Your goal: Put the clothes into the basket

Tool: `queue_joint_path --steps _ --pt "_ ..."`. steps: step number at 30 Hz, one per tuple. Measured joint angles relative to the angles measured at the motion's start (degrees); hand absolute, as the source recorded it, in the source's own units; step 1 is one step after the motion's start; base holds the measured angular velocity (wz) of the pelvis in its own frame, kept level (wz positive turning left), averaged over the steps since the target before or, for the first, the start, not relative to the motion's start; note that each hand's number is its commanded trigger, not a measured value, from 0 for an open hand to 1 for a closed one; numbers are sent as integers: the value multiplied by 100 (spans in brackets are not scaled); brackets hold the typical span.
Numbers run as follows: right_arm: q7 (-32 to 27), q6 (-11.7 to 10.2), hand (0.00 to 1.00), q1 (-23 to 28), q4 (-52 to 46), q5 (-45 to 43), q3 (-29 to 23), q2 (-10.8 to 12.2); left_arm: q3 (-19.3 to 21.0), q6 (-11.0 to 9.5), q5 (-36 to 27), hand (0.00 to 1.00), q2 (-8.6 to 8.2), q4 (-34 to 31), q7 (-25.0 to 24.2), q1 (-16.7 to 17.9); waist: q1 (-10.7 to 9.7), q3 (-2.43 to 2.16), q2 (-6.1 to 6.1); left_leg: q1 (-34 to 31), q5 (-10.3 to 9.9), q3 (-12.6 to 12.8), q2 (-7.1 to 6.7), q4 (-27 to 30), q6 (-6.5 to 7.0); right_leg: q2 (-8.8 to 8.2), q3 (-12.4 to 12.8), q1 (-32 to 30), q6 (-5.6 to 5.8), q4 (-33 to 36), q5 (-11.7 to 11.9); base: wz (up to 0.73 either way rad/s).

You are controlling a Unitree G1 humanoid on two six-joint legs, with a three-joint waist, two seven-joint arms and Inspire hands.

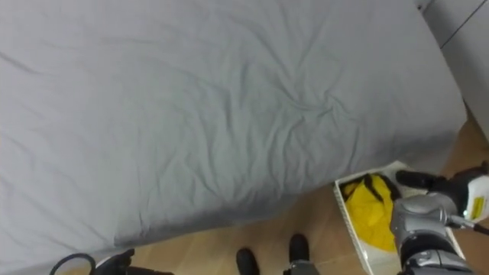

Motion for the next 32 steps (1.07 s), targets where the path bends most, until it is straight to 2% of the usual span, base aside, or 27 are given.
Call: queue_joint_path --steps 1,3,5,7,8,9,10,12,13,15,16,19,20,23,25,29,32 --pt "67 1 0 177 -3 139 29 43 33 -1 8 0 5 -57 22 61 -9 -40 -44 127 -14 -20 -4 -33 -24 -3 -47 164 15 -73 -51 22" --pt "191 3 0 466 -2 265 16 176 174 0 70 0 6 -152 23 238 -110 -77 -114 333 -14 -148 -5 -65 -24 -6 -155 488 22 -243 -63 29" --pt "307 7 0 926 -14 419 15 376 375 1 218 0 6 -180 27 489 -148 -173 -286 677 -12 -181 1 -129 -29 15 -254 974 30 -515 -68 26" --pt "401 7 0 1274 7 600 44 522 473 -2 241 0 -3 -224 33 671 -217 -205 -427 980 -19 -247 0 -141 -41 18 -372 1419 47 -715 -57 36" --pt "472 7 0 1484 7 655 54 625 527 -2 268 0 -5 -223 44 793 -284 -241 -504 1152 -41 -287 0 -152 -77 18 -460 1659 55 -792 -57 41" --pt "503 9 0 1572 8 683 54 668 560 -6 275 0 -4 -227 47 850 -293 -251 -536 1230 -58 -310 4 -164 -103 23 -462 1747 61 -811 -66 31" --pt "542 9 0 1708 16 718 87 723 660 -12 290 0 -7 -286 69 945 -287 -253 -570 1350 -109 -352 18 -196 -159 53 -474 1910 75 -896 -86 18" --pt "604 4 0 1862 24 711 140 768 777 -39 409 0 -16 -375 124 1035 -290 -245 -575 1449 -222 -481 53 -230 -130 107 -546 2056 79 -985 -91 17" --pt "665 3 0 1940 41 707 201 815 876 -57 477 0 -16 -414 150 1058 -288 -202 -607 1509 -225 -516 53 -228 -125 108 -615 2138 79 -984 -90 21" --pt "782 3 0 2104 26 656 241 866 1004 -70 709 0 -19 -515 149 1146 -293 -193 -611 1576 -236 -629 39 -215 -120 115 -716 2250 80 -996 -90 28" --pt "855 7 0 2207 25 643 238 875 1102 -97 846 0 -27 -553 147 1192 -292 -174 -598 1648 -244 -704 30 -216 -119 103 -797 2358 84 -1012 -92 31" --pt "983 7 0 2311 25 641 238 877 1398 -143 1221 0 -55 -617 154 1289 -272 -150 -571 1724 -252 -855 4 -223 -123 102 -867 2540 107 -1088 -120 26" --pt "1043 6 0 2341 27 641 238 879 1534 -160 1317 0 -78 -617 163 1318 -279 -150 -570 1730 -252 -973 -19 -222 -123 89 -939 2583 113 -1099 -142 32" --pt "1203 5 0 2415 88 543 303 897 1790 -195 1404 0 -173 -617 280 1393 -255 -146 -582 1819 -254 -1087 -33 -217 -128 102 -968 2751 115 -1184 -151 26" --pt "1367 9 0 2426 183 333 467 918 1796 -200 1463 0 -195 -612 282 1456 -249 -144 -602 1847 -258 -1174 -53 -218 -133 94 -978 2829 119 -1185 -197 28" --pt "1672 76 0 2442 402 -31 470 1114 1860 -201 1591 0 -263 -612 280 1519 -206 -144 -615 1923 -261 -1323 -78 -213 -139 88 -965 2935 119 -1189 -246 19" --pt "1845 154 0 2420 469 -81 517 1164 1883 -201 1577 0 -294 -612 281 1560 -207 -141 -620 1921 -261 -1420 -107 -206 -139 70 -1028 2980 131 -1184 -265 15"
